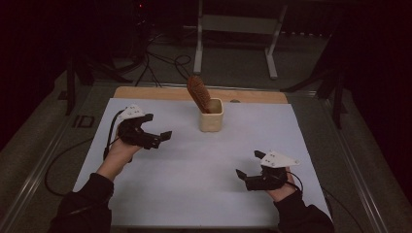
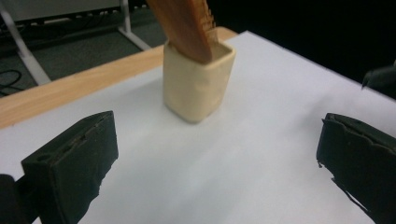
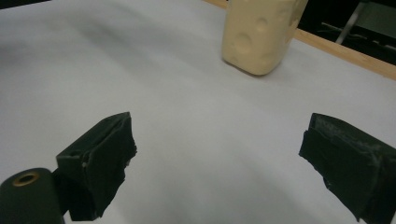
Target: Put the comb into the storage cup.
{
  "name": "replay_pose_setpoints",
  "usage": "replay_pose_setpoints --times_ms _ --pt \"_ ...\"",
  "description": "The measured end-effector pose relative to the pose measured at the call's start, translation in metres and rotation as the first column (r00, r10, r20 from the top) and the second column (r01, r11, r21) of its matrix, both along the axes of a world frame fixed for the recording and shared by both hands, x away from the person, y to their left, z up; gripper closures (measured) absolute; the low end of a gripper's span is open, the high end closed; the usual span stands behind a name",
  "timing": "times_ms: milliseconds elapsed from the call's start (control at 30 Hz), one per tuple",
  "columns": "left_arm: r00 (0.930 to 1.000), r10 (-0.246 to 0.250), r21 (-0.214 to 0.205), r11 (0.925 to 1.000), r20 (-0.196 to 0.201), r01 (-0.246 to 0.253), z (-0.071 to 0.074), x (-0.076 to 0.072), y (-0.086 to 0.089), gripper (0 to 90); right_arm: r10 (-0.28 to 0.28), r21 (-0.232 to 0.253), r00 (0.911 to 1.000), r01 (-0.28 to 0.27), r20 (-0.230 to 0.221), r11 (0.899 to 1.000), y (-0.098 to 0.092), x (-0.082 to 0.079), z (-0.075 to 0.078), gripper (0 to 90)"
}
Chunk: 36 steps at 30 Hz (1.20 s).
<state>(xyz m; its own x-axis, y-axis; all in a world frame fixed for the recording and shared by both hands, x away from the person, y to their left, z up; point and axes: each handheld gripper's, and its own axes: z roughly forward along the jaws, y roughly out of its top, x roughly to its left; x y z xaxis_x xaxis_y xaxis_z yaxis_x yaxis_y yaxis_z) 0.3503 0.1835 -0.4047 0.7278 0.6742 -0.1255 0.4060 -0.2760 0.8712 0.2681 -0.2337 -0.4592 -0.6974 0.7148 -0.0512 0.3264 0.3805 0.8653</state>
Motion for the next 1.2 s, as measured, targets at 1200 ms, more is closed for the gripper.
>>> replay_pose_setpoints --times_ms 1200 --pt "0.9988 0.049 0.080 0.9956 0.002 -0.049 -0.093 -0.107 0.065 0.0 -0.017 -0.010 0.9984 0.016 -0.055 1.000 -0.019 -0.003 -0.020 8.4"
